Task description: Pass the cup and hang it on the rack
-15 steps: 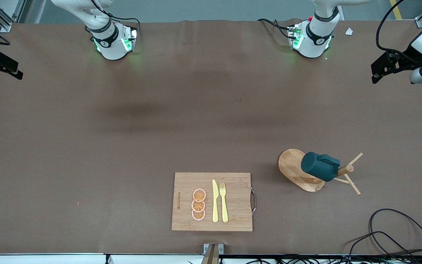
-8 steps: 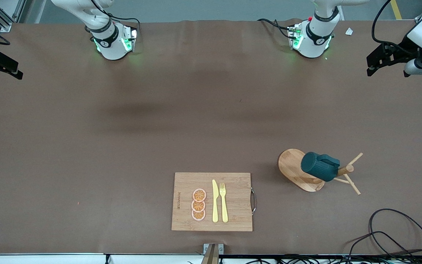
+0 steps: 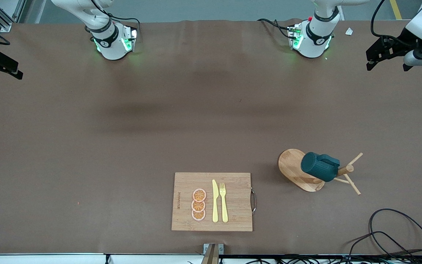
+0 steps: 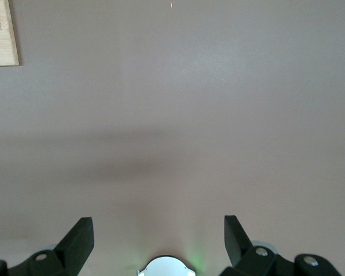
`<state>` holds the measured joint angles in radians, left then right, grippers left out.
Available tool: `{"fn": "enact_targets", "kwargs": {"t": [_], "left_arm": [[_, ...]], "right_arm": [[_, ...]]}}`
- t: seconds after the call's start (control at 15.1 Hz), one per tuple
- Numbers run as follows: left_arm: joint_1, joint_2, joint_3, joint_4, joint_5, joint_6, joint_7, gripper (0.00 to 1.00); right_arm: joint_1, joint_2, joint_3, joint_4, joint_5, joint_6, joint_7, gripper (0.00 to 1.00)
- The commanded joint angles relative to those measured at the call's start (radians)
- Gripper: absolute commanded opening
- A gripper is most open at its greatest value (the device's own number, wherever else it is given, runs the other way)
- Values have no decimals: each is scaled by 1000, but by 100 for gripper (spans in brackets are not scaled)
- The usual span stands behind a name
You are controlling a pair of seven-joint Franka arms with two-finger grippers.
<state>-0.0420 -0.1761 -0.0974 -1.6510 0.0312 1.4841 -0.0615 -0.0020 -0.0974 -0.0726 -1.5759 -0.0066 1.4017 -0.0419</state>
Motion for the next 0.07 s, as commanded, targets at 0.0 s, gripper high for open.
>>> {"fn": "enact_targets", "kwargs": {"t": [0.0], "left_arm": [[1,4,2,14,-14,5,2,100]], "right_arm": [[-3,-19,5,-10,-13,-1,-9,100]]}}
